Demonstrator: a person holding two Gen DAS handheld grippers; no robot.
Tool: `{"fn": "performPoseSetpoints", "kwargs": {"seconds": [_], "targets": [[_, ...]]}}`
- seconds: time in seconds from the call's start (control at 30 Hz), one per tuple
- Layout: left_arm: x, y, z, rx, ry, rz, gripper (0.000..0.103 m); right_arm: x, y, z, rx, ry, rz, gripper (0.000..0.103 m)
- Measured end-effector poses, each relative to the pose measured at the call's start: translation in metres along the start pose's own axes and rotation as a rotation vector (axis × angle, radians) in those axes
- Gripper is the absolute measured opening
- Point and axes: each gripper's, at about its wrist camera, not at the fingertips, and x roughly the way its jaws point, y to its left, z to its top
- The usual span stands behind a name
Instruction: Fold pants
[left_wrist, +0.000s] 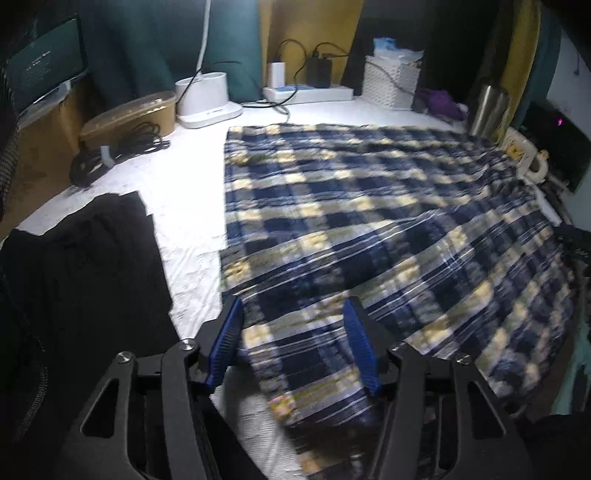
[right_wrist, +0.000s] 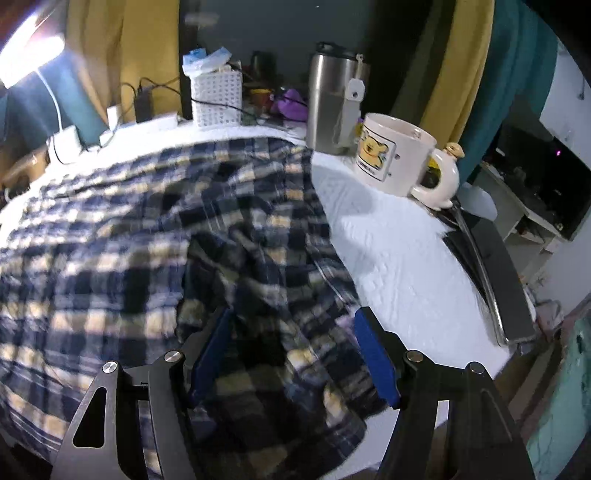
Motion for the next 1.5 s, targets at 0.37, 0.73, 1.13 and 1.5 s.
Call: {"fn": "performPoseSetpoints", "kwargs": {"seconds": [0.37,0.73,1.13,1.5], "targets": [[-0.033,0.025,-0.007,-0.104,-0.108,0.009,0.053,-0.020,-0.018,-0.024,0.046,-0.037,-0.085,0.070],[-0.080,-0.002,-0.049,-0.029,-0.132,-0.130,0.055,-0.081,-0.003,-0.039,0.032,-0.135,-0.079,0.070],[-0.069,-0.039,-0.083,0.097,-0.071,-0.174,0.027,-0.099,0.010,-0.060,0.026,-0.134,-0.054,0.070],[-0.090,-0.019,-0.089,0.081,-0.105,-0.104,0.001,-0.087,0.015,-0.063,0.025,-0.112,-0.034,0.070]]}}
